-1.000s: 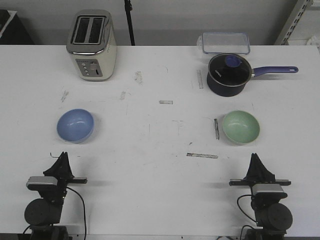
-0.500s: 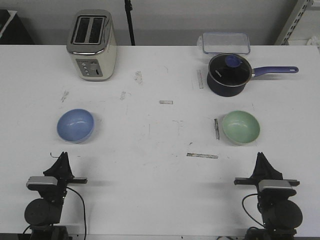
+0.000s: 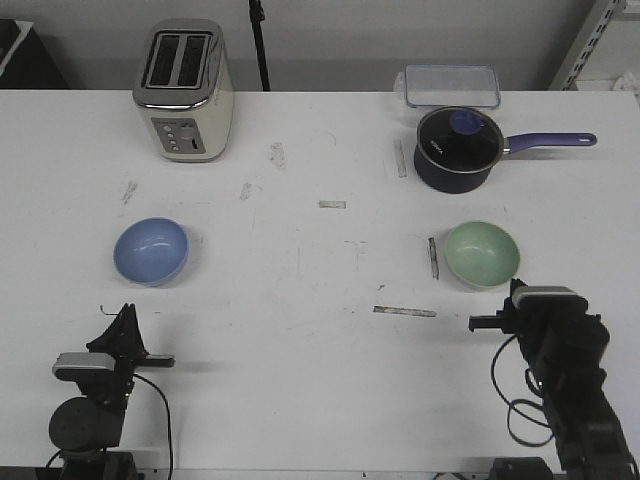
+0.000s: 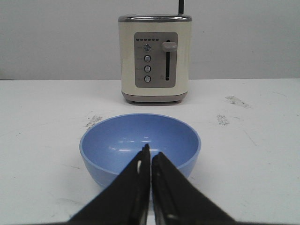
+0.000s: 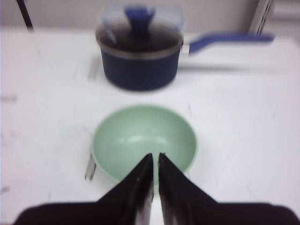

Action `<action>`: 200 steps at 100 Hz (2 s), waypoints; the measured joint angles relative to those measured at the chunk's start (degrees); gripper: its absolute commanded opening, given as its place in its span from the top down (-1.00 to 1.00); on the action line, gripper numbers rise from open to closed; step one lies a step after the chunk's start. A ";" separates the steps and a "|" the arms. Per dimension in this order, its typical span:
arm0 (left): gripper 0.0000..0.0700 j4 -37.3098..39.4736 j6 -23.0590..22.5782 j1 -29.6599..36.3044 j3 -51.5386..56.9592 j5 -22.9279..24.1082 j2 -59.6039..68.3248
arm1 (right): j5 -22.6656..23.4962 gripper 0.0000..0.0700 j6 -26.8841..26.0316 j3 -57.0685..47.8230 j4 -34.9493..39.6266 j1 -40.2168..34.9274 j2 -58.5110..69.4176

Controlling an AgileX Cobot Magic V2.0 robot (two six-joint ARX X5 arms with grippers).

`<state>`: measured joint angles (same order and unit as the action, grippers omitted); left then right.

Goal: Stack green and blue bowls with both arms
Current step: 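Reach the right gripper forward and grasp the rim of the pale green bowl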

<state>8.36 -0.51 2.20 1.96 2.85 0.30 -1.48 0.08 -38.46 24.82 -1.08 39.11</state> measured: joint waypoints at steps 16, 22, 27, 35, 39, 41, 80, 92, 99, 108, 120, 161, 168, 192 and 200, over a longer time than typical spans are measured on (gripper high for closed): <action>0.99 0.02 0.00 0.00 0.00 0.00 0.00 | 0.00 0.97 0.00 -8.90 8.48 0.00 11.80; 0.99 0.02 0.00 0.00 0.00 0.00 0.00 | 0.00 0.97 -0.09 -12.13 11.19 0.00 15.61; 0.99 0.02 0.00 0.00 0.00 0.00 0.00 | 0.00 0.98 -0.26 -14.91 12.85 0.02 18.80; 0.99 0.02 0.00 0.00 0.00 0.00 0.00 | 0.02 0.97 -0.59 -19.43 14.36 0.15 24.06; 0.99 0.00 0.00 0.00 0.00 0.00 0.00 | 0.11 0.97 -0.94 -21.70 14.84 0.37 26.75; 0.99 0.00 0.00 0.00 0.00 0.00 0.00 | 0.15 0.97 -1.09 -22.88 15.23 0.39 28.15; 0.99 0.00 0.00 0.00 0.00 0.00 0.00 | 14.88 0.17 -3.69 -43.67 28.00 8.11 48.76; 0.99 0.00 0.00 0.00 0.00 0.00 0.00 | 14.97 -0.58 -4.07 -43.87 28.92 10.51 49.35; 0.99 0.00 0.00 0.00 0.00 0.00 0.00 | 14.97 -0.58 -4.39 -43.87 29.81 12.04 49.51; 0.99 0.00 0.00 0.00 0.00 0.00 0.00 | 14.97 -0.58 -4.42 -43.85 30.14 13.81 49.53; 0.99 0.00 0.00 0.00 0.00 0.00 0.00 | 14.97 -0.58 -4.42 -43.36 29.57 14.97 49.53; 0.99 0.00 0.00 0.00 0.00 0.00 0.00 | 14.95 -0.22 -4.42 -29.33 16.15 15.04 50.01; 0.99 0.02 0.00 0.00 0.00 0.00 0.00 | 14.97 0.14 -4.42 -29.24 15.74 15.08 50.64; 0.99 0.00 0.00 0.00 0.00 0.00 0.00 | 14.99 0.80 -4.39 -29.24 15.39 14.95 53.42; 0.99 0.00 0.00 0.00 0.00 0.00 0.00 | 14.99 0.98 -4.42 -29.24 15.56 14.64 53.88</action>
<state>8.36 -0.51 2.20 1.96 2.85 0.30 13.52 -4.34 -67.70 40.38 13.56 92.99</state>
